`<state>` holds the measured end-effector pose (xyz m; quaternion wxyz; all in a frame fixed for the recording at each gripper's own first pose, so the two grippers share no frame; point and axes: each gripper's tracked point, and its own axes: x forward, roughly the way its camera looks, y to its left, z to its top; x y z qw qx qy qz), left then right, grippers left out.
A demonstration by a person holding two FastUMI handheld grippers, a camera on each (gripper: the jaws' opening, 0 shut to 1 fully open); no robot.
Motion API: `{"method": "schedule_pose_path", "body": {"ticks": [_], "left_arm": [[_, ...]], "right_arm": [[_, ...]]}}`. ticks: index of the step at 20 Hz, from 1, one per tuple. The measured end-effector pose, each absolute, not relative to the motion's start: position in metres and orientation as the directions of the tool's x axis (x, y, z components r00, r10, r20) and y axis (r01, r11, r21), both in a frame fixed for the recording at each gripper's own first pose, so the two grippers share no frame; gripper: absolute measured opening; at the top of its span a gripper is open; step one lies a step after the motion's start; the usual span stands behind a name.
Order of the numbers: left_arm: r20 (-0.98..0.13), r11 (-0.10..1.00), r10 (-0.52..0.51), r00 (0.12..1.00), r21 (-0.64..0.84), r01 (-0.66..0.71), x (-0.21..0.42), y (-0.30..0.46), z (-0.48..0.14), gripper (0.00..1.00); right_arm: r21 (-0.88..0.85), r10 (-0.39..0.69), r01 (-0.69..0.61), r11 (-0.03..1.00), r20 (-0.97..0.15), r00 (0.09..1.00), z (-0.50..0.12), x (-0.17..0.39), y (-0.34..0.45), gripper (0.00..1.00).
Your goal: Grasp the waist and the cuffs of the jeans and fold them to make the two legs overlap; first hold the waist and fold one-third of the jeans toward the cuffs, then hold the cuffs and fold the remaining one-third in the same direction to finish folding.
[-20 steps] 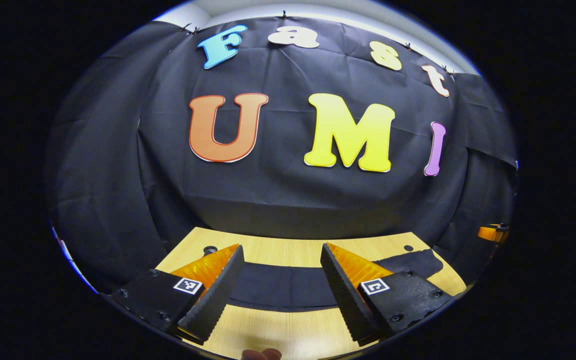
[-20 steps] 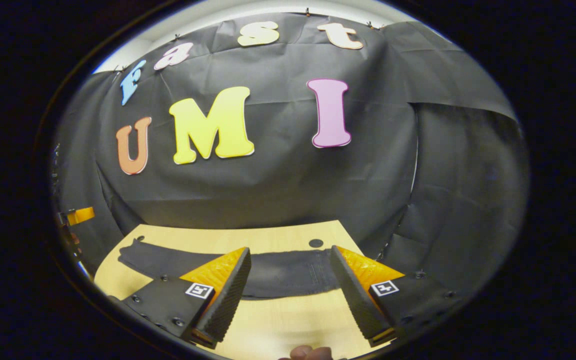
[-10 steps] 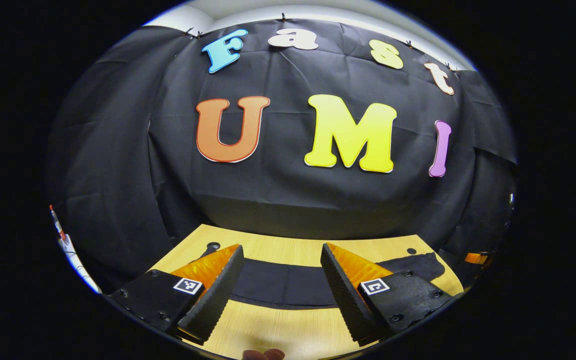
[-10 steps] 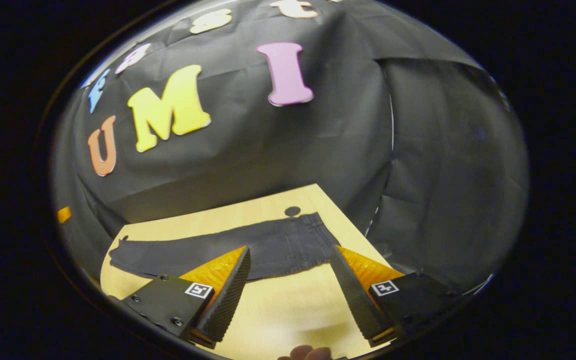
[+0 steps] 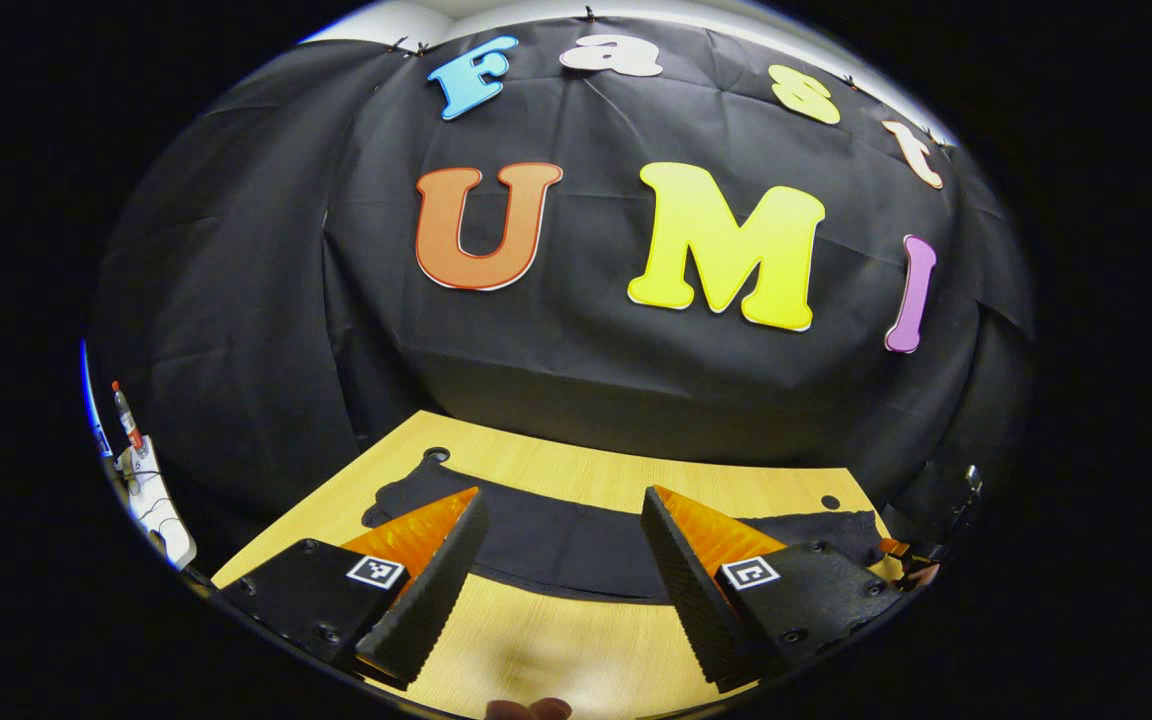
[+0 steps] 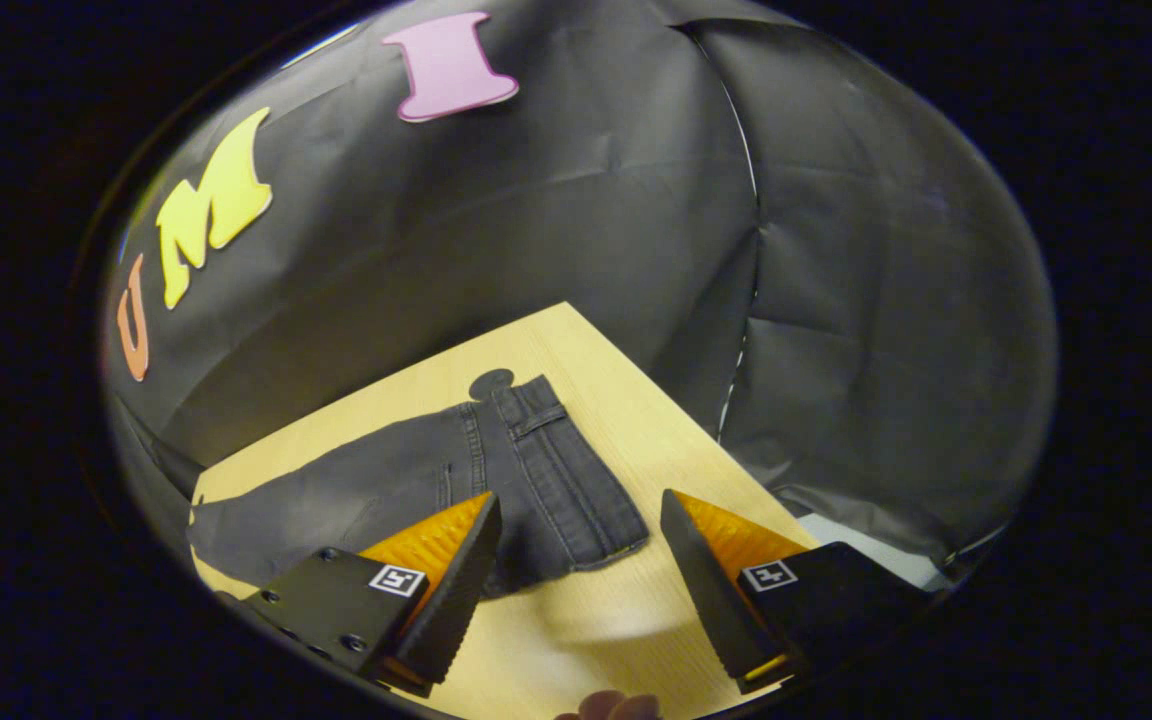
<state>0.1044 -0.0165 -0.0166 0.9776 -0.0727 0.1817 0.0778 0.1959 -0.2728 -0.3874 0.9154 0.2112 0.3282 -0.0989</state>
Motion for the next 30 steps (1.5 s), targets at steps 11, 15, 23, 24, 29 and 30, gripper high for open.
{"method": "schedule_pose_path", "body": {"ticks": [11,15,23,24,29,30], "left_arm": [[-0.406,0.975,0.113,0.907,-0.129,-0.179,0.105,-0.011,-0.032,0.99],[-0.391,0.973,0.144,0.909,-0.109,-0.201,0.097,0.016,-0.029,0.99],[-0.341,0.962,0.199,0.919,-0.110,-0.250,0.088,0.078,-0.030,0.99],[-0.333,0.960,0.202,0.921,-0.121,-0.254,0.087,0.086,-0.030,0.99],[-0.280,0.954,0.220,0.934,-0.139,-0.267,0.079,0.134,-0.033,0.99],[-0.265,0.954,0.222,0.938,-0.141,-0.266,0.078,0.144,-0.032,0.99]], "right_arm": [[0.279,-0.012,0.251,0.927,-0.647,0.763,-0.405,0.204,-0.255,0.49],[0.206,-0.062,0.268,0.941,-0.675,0.735,-0.388,0.206,-0.251,0.05],[0.178,-0.073,0.210,0.961,-0.568,0.820,-0.267,0.185,-0.217,0.08],[0.169,-0.069,0.190,0.967,-0.545,0.836,-0.247,0.183,-0.202,0.08],[0.142,0.013,0.055,0.988,-0.435,0.900,-0.154,0.178,-0.086,0.05],[0.138,0.038,0.022,0.990,-0.415,0.909,-0.138,0.177,-0.056,0.05]]}}
